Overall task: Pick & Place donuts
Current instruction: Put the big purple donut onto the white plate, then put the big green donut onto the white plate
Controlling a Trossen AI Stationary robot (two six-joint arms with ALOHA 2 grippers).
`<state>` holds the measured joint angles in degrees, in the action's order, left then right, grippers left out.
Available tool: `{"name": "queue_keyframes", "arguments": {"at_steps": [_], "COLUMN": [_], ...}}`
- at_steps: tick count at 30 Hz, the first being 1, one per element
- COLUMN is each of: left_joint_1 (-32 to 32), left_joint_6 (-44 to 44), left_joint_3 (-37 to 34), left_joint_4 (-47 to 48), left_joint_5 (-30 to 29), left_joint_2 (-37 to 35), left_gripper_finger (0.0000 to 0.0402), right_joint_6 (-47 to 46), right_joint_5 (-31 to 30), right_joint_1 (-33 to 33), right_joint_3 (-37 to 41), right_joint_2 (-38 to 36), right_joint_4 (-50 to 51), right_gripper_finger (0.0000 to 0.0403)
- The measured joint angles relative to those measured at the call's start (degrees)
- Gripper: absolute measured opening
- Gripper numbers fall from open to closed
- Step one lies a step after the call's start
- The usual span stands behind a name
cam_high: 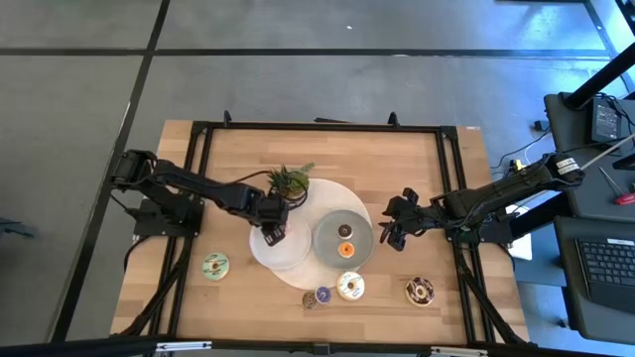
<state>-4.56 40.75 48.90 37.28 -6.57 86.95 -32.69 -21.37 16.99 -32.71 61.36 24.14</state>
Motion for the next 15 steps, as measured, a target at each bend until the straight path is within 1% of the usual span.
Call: {"name": "queue_keyframes", "arguments": {"at_steps": [3,8,11,13,15], "left_joint_1": [0.7,1.3,1.4,1.1,0.2], "left_joint_6": [0.0,0.0,0.0,1.4,4.7], "left_joint_3": [0.0,0.0,0.0,0.0,0.0], "left_joint_4": [1.6,1.6,2.9,5.1,8.1], "left_joint_5": [2.0,1.8,2.9,3.9,3.9], "left_joint_2": [-1.2,-4.4,-6.9,-9.4,-12.2], "left_gripper_finger": [0.0147,0.0144,0.0146,0.0145,0.0144], "right_joint_6": [0.0,0.1,0.2,0.2,0.2], "right_joint_5": [0.0,0.0,0.0,0.0,0.0], "right_joint_1": [0.0,0.0,0.0,0.0,0.0], "right_joint_3": [0.0,0.0,0.0,0.0,0.0], "right_joint_2": [0.0,0.0,0.0,0.0,0.0], "right_joint_4": [0.0,0.0,0.1,0.0,0.0], "right_gripper_finger": [0.017,0.017,0.017,0.017,0.017]}}
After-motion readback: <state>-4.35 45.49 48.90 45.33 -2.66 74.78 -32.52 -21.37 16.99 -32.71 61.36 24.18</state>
